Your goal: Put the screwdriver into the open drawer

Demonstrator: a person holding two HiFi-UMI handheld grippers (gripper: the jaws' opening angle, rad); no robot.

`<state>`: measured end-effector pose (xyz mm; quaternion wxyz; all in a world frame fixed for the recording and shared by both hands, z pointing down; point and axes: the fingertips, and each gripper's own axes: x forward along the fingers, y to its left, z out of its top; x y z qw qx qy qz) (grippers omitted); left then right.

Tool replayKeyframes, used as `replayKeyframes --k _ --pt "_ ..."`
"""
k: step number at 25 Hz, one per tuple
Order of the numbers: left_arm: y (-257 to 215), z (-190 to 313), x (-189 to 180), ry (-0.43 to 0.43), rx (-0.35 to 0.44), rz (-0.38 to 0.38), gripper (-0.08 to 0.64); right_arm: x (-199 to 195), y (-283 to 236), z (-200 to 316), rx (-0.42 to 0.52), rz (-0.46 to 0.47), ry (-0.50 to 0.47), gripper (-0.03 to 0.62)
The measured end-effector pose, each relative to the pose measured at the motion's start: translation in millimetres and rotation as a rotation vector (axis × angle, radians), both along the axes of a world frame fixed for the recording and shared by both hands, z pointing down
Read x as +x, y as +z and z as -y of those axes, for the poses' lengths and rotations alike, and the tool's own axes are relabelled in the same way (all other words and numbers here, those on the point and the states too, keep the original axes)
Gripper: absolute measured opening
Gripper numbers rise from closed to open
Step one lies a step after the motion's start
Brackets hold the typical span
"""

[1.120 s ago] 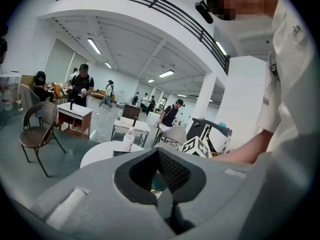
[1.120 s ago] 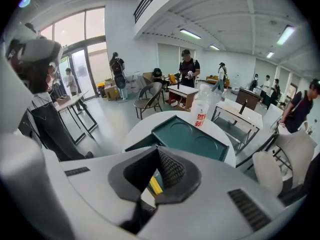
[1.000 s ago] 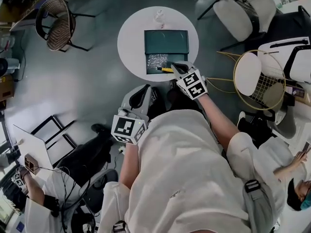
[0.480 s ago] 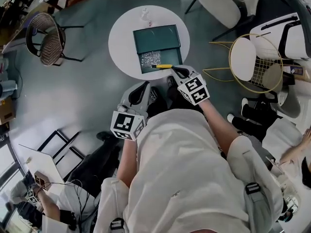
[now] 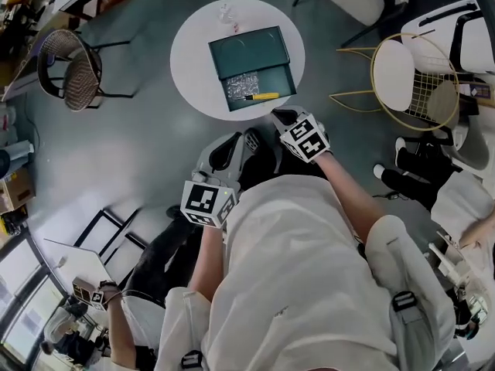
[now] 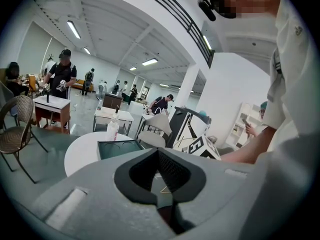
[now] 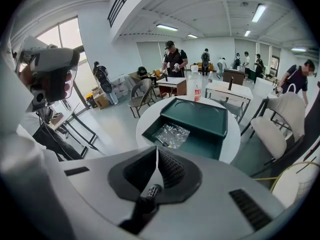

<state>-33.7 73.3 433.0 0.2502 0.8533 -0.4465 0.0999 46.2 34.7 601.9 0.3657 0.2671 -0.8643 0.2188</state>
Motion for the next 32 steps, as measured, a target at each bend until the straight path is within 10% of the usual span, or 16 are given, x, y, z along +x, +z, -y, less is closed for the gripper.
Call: replayKeyframes --k 15,32 --pt "17 -6 -1 -0.017 -0.070 -0.009 0.012 -10 78 -6 -0.163 -0.051 0.044 0.074" --pt "32 -11 3 -0.005 -0.133 -0.002 0.012 -13 128 19 -0.201 -0.080 0.372 0.121"
